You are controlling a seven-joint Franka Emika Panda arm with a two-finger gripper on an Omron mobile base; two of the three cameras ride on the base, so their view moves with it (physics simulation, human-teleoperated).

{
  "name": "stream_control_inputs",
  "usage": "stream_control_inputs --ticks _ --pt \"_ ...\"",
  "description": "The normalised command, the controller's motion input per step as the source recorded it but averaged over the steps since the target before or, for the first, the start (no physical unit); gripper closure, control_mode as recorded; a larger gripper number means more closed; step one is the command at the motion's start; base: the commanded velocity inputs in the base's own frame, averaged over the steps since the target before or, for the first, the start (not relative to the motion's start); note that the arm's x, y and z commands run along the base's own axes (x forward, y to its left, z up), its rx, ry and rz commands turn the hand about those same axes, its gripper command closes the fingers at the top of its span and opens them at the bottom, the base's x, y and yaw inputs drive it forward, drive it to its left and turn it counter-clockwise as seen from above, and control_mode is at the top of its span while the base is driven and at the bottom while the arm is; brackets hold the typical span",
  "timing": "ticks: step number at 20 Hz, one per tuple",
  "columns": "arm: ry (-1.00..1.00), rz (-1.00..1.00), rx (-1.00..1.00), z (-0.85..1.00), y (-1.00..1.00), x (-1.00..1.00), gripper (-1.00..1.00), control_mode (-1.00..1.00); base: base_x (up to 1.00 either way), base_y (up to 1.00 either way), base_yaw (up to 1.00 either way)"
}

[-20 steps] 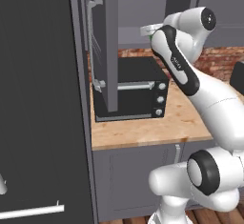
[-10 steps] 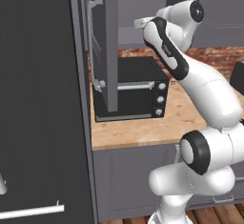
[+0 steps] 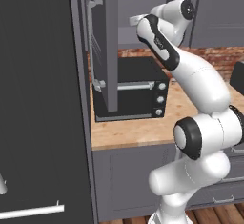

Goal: Pick up the sponge and dish brush from the sink, and place them back in the cabinet, and close the cabinet door.

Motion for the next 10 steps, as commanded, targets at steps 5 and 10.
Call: stream_control_inputs --ticks 5,10 --pt "0.00 0.00 0.00 -0.13 0.01 0.37 1.00 -1.00 0.00 0.00 0.00" --pt "0.00 0.00 0.00 -0.16 0.00 0.40 1.00 -1.00 0.00 0.00 0.00"
